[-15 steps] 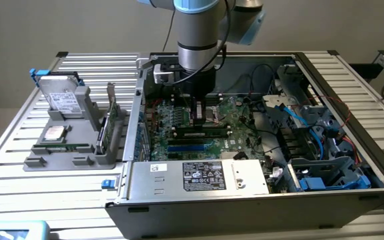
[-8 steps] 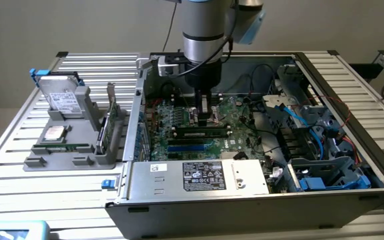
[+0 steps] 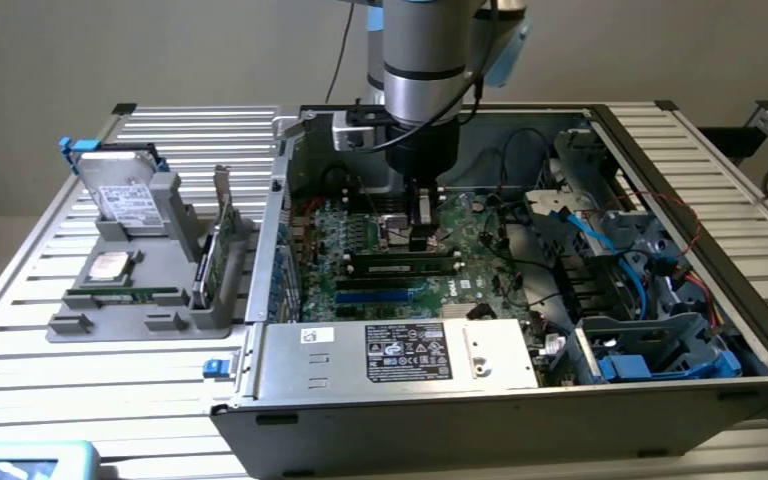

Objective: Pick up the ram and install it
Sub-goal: 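Press down the ram until it locks into place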

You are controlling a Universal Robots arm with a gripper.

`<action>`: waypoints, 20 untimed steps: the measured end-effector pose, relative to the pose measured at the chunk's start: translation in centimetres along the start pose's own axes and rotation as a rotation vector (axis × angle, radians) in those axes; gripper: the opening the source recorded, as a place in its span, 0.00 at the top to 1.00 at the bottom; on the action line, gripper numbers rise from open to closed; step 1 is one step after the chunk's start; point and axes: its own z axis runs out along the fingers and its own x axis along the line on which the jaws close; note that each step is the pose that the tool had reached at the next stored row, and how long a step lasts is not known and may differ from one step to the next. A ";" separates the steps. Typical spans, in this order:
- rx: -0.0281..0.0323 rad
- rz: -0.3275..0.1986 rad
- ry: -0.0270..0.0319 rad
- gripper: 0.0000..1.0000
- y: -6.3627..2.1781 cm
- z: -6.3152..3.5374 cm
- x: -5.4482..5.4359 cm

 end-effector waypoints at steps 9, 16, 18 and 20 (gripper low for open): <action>-0.0016 0.000 0.0000 0.89 -0.02 0.00 0.0; -0.0107 0.087 0.0038 0.89 -0.02 0.01 0.0; -0.0139 0.117 0.0051 0.89 -0.02 0.02 0.0; -0.0173 0.148 0.0065 0.89 -0.02 0.03 0.0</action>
